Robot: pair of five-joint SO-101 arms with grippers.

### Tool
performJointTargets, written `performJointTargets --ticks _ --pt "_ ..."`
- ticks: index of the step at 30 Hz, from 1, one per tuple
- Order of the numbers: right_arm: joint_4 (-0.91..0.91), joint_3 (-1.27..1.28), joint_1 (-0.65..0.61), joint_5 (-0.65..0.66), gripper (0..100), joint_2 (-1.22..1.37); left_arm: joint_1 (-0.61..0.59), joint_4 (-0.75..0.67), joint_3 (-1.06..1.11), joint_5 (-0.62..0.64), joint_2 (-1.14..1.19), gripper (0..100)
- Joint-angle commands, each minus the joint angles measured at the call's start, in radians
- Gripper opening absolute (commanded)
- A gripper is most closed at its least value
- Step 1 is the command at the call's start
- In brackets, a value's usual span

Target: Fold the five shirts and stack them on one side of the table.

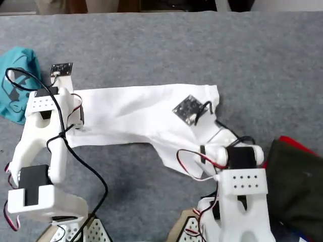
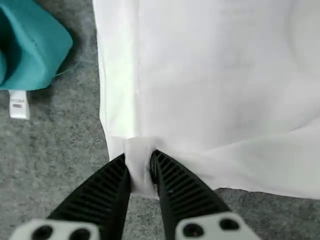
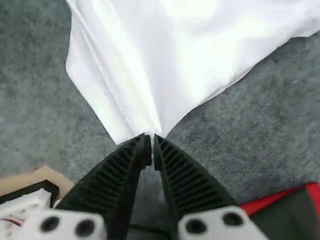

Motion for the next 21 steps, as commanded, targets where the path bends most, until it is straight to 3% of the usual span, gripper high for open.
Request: performJointTargets --ticks 1,5,10,16,21 --pt "0.002 0.027 0.010 0.057 0.4 -0.035 -0.002 -0.009 -0.029 -0.008 -0.004 2" --pt "0.002 0.036 0.010 0.112 0.9 -0.044 0.034 0.018 -0.026 -0.043 0.001 2" --pt "0.029 0.021 0.010 0.196 15.2 -0.047 0.058 0.068 -0.037 -0.080 -0.005 2" --pt "0.028 -0.027 0.010 0.273 24.2 -0.047 0.028 0.152 -0.071 -0.008 -0.007 23" --pt "-0.031 -0.116 0.015 0.267 24.0 -0.035 -0.026 0.273 -0.212 0.006 -0.007 25"
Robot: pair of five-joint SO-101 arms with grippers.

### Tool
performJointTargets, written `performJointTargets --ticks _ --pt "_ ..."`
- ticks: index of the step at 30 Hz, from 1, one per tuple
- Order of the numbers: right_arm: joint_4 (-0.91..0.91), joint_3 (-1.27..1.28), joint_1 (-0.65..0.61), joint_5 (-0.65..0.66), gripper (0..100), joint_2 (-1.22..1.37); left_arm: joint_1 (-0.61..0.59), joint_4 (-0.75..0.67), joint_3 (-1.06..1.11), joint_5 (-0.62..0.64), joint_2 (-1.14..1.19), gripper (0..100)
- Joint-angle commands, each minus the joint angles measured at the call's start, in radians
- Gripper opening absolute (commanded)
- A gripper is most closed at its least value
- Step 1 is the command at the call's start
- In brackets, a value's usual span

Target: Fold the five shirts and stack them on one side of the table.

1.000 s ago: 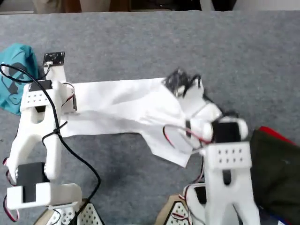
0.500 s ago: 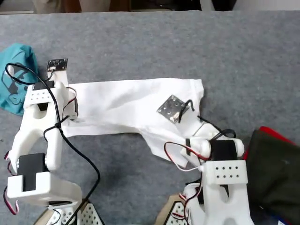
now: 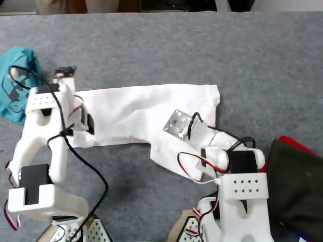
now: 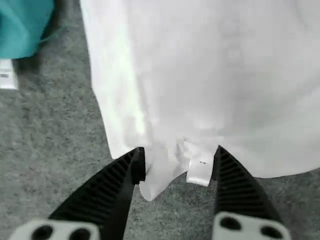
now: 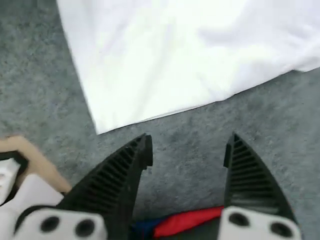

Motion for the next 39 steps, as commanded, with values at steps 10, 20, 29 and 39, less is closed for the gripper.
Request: performJointTargets --ticks 10,20,29,39 --pt "-0.176 -0.415 0.015 -0.071 1.7 0.406 -0.037 0.087 -0.477 0.230 0.025 11" --pt "-0.245 -0.886 0.025 -0.199 0.5 1.129 0.037 -0.074 -0.595 0.308 0.447 2" --pt "-0.236 -1.307 0.147 -0.212 0.5 1.606 0.003 -0.003 -0.982 0.299 0.774 2" --pt "-0.117 -1.604 0.189 -0.175 0.5 1.837 -0.026 0.135 -1.458 0.298 1.079 2"
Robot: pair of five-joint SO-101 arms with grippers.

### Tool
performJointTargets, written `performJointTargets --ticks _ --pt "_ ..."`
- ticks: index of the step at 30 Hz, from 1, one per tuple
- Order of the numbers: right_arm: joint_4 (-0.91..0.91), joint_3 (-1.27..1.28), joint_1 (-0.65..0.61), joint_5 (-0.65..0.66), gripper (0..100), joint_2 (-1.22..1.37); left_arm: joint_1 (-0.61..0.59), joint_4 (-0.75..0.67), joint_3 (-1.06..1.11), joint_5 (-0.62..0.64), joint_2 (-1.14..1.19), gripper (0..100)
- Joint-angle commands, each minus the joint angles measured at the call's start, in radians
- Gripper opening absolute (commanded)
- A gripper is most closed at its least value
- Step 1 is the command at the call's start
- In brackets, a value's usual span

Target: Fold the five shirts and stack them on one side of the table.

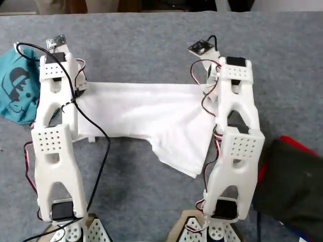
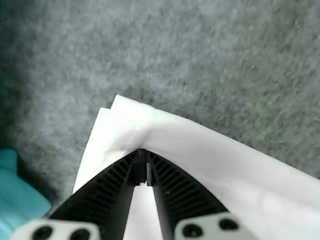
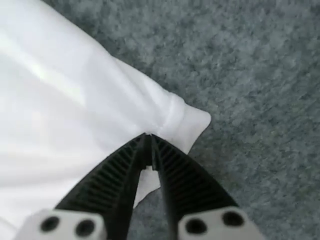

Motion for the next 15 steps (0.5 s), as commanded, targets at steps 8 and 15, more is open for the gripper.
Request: performJointTargets --ticks 8,15 --pt "0.344 -0.464 -0.035 0.008 0.5 0.001 -0.005 0.296 -0.531 -0.023 0.079 2" --pt "0.543 -0.756 -0.090 0.008 0.5 -0.015 0.012 0.354 -0.598 -0.117 0.042 2"
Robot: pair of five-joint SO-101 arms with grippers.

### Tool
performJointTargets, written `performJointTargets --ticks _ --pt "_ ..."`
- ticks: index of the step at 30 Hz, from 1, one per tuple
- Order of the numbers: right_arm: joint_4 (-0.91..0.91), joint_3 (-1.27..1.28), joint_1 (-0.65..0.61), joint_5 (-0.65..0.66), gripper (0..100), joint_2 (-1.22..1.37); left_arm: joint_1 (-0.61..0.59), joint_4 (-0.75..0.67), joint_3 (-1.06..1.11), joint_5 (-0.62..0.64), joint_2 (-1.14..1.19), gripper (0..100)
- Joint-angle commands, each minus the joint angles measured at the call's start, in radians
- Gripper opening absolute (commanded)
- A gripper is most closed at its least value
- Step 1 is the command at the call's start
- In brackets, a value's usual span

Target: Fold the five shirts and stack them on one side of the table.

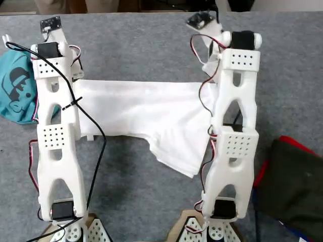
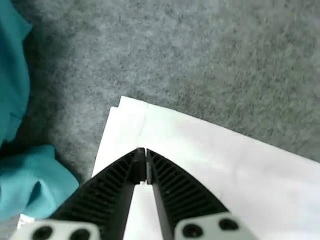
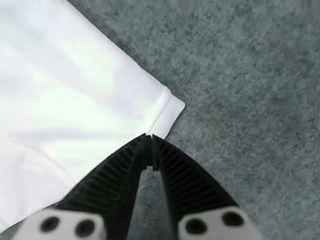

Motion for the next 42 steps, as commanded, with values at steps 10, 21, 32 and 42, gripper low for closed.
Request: performJointTargets --ticks 10,21,32,42 --pt "0.018 0.452 -0.133 0.074 0.5 -0.433 -0.003 0.017 0.520 -0.160 -0.456 2" --pt "-0.250 1.290 -0.269 0.121 11.4 -0.960 -0.003 -0.178 1.255 -0.160 -0.906 2" --pt "-0.325 1.859 -0.384 0.195 11.7 -1.342 -0.005 -0.397 1.735 -0.155 -1.158 2" --pt "-0.440 2.106 -0.605 0.066 19.6 -1.379 -0.005 -0.496 1.923 -0.147 -1.262 2"
